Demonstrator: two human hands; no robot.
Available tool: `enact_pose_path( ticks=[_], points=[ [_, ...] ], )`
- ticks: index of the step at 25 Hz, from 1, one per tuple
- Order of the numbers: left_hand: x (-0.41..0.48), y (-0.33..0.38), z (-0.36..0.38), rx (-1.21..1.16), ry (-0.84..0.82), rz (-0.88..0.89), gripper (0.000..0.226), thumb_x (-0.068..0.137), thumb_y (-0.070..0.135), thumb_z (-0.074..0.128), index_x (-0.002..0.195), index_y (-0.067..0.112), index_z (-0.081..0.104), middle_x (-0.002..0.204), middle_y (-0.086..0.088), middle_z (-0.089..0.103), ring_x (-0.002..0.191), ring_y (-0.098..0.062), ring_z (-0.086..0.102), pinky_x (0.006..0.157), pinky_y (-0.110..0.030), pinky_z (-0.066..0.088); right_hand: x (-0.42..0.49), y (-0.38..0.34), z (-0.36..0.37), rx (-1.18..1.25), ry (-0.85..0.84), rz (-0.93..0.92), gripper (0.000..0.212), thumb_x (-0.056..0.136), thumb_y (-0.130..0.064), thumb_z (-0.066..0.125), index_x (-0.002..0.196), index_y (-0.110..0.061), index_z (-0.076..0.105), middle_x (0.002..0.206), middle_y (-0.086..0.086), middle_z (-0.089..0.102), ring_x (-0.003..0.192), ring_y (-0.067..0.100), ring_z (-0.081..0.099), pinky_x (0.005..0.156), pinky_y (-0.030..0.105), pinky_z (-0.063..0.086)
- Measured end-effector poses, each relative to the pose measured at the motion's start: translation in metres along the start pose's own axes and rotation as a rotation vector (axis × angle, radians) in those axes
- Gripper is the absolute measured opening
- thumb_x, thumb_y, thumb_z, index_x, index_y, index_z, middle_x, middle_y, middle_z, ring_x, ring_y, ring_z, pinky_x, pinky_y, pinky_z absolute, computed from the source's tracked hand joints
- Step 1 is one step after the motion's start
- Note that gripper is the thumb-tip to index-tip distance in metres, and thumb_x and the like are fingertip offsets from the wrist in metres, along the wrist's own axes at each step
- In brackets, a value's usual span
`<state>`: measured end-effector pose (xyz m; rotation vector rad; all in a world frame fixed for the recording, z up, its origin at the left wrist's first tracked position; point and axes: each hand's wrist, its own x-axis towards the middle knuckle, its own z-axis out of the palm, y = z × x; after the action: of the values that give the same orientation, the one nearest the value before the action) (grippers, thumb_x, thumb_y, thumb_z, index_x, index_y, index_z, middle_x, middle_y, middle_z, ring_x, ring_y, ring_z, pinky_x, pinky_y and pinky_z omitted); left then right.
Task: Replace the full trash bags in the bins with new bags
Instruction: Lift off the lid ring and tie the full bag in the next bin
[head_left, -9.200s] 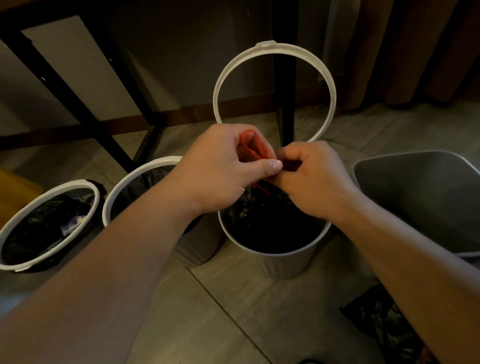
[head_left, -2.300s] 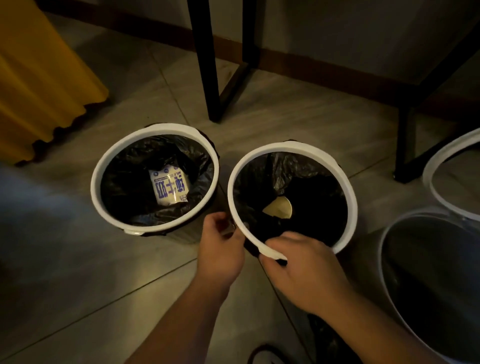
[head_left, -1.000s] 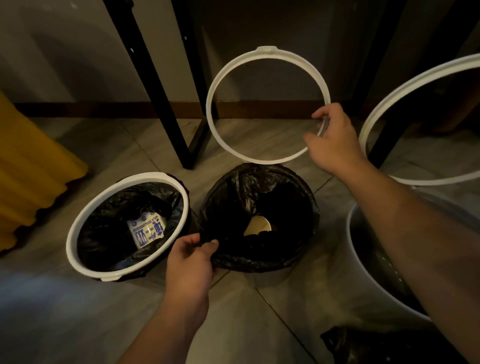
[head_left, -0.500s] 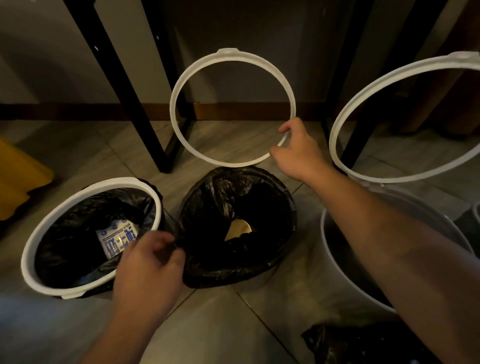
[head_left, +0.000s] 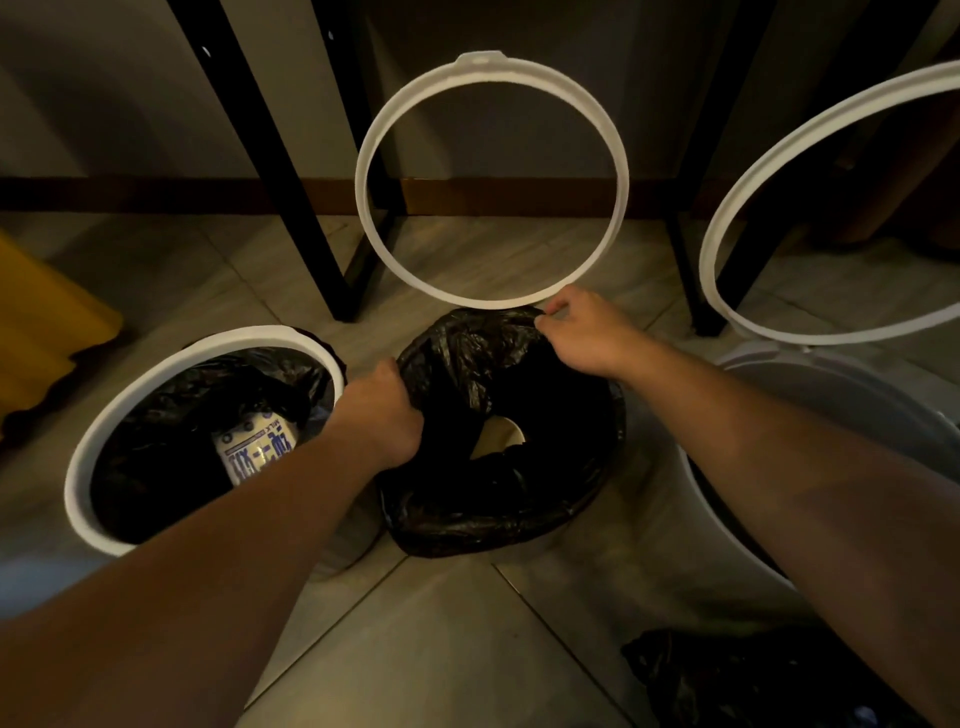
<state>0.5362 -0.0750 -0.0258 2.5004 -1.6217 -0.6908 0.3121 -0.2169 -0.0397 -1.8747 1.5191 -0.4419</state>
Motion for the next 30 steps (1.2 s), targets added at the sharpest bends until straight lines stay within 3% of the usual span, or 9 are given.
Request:
enact_pose_path(
  ticks=[4, 6, 9, 11, 14, 17, 24, 27, 30],
  points=[
    [-0.001, -0.003, -0.001, -0.183, -0.027, -0.045, 0.035, 0.099, 0.014, 0.052, 0.132, 0.016, 0.040, 0.105, -0.011, 0.057, 0.091, -0.027, 0.055, 0.079, -0.040, 0.044, 0.001, -0.003, -0.001, 0.006, 0.006, 0.001, 0.038, 0.107, -0.035, 0.044, 0.100, -0.011, 0.072, 0.093, 0.009, 0.072, 0.086, 0.024, 0.067, 0.078, 0.035, 0.054],
    [-0.005, -0.004, 0.001, -0.362, -0.020, -0.118, 0.030, 0.100, 0.015, 0.050, 0.127, 0.019, 0.037, 0.098, -0.006, 0.051, 0.088, -0.025, 0.055, 0.077, -0.040, 0.050, 0.002, -0.004, -0.001, 0.083, 0.019, 0.054, 0.033, 0.105, -0.032, 0.046, 0.098, -0.014, 0.073, 0.094, 0.007, 0.070, 0.089, 0.026, 0.067, 0.076, 0.034, 0.053],
    [-0.012, 0.000, 0.009, -0.651, 0.130, -0.250, 0.022, 0.102, 0.018, 0.048, 0.124, 0.019, 0.042, 0.113, -0.012, 0.054, 0.093, -0.026, 0.056, 0.074, -0.036, 0.051, 0.002, -0.001, 0.005, 0.225, 0.049, 0.169, 0.021, 0.099, -0.026, 0.056, 0.099, -0.015, 0.074, 0.099, 0.009, 0.073, 0.093, 0.028, 0.069, 0.086, 0.044, 0.061],
    [-0.018, -0.002, 0.016, -0.614, 0.273, -0.219, 0.021, 0.102, 0.018, 0.048, 0.123, 0.017, 0.054, 0.122, -0.016, 0.062, 0.108, -0.034, 0.060, 0.092, -0.038, 0.051, 0.001, 0.003, 0.007, 0.218, 0.136, 0.209, 0.018, 0.097, -0.024, 0.063, 0.093, -0.013, 0.077, 0.095, 0.008, 0.075, 0.089, 0.025, 0.071, 0.088, 0.046, 0.062],
    [-0.028, -0.003, 0.020, -0.475, 0.414, -0.115, 0.028, 0.096, 0.010, 0.056, 0.117, 0.017, 0.072, 0.116, -0.009, 0.074, 0.114, -0.030, 0.066, 0.096, -0.030, 0.047, -0.001, 0.004, 0.012, 0.213, 0.289, 0.182, 0.020, 0.097, -0.023, 0.068, 0.078, -0.022, 0.076, 0.084, -0.005, 0.073, 0.080, 0.014, 0.068, 0.073, 0.033, 0.060],
    [-0.031, -0.005, 0.018, -0.444, 0.458, -0.112, 0.029, 0.095, 0.009, 0.059, 0.117, 0.017, 0.077, 0.113, -0.007, 0.078, 0.112, -0.029, 0.069, 0.099, -0.032, 0.050, -0.006, 0.002, 0.018, 0.120, 0.309, 0.106, 0.024, 0.099, -0.023, 0.063, 0.077, -0.028, 0.071, 0.080, -0.011, 0.069, 0.076, 0.008, 0.064, 0.058, 0.022, 0.046],
    [-0.037, -0.002, 0.011, -0.360, 0.549, 0.075, 0.025, 0.100, 0.006, 0.052, 0.108, 0.014, 0.074, 0.104, -0.006, 0.074, 0.094, -0.023, 0.067, 0.084, -0.031, 0.051, -0.031, 0.000, 0.019, -0.159, 0.320, -0.145, 0.020, 0.102, -0.023, 0.055, 0.095, -0.023, 0.074, 0.093, -0.001, 0.074, 0.087, 0.022, 0.064, 0.073, 0.035, 0.053],
    [-0.041, 0.000, 0.005, -0.380, 0.610, 0.136, 0.023, 0.099, 0.006, 0.052, 0.104, 0.017, 0.072, 0.105, -0.004, 0.070, 0.095, -0.017, 0.062, 0.086, -0.029, 0.047, -0.035, 0.000, 0.017, -0.138, 0.270, -0.187, 0.017, 0.102, -0.025, 0.051, 0.096, -0.023, 0.067, 0.086, -0.004, 0.069, 0.079, 0.017, 0.062, 0.063, 0.032, 0.050],
    [-0.045, 0.004, -0.002, -0.506, 0.588, 0.101, 0.018, 0.099, 0.010, 0.057, 0.102, 0.023, 0.070, 0.099, 0.003, 0.070, 0.089, -0.014, 0.066, 0.086, -0.037, 0.056, -0.030, -0.002, 0.014, -0.032, 0.227, -0.128, 0.018, 0.100, -0.033, 0.053, 0.087, -0.024, 0.062, 0.075, -0.006, 0.065, 0.070, 0.013, 0.061, 0.053, 0.029, 0.040]
  ],
)
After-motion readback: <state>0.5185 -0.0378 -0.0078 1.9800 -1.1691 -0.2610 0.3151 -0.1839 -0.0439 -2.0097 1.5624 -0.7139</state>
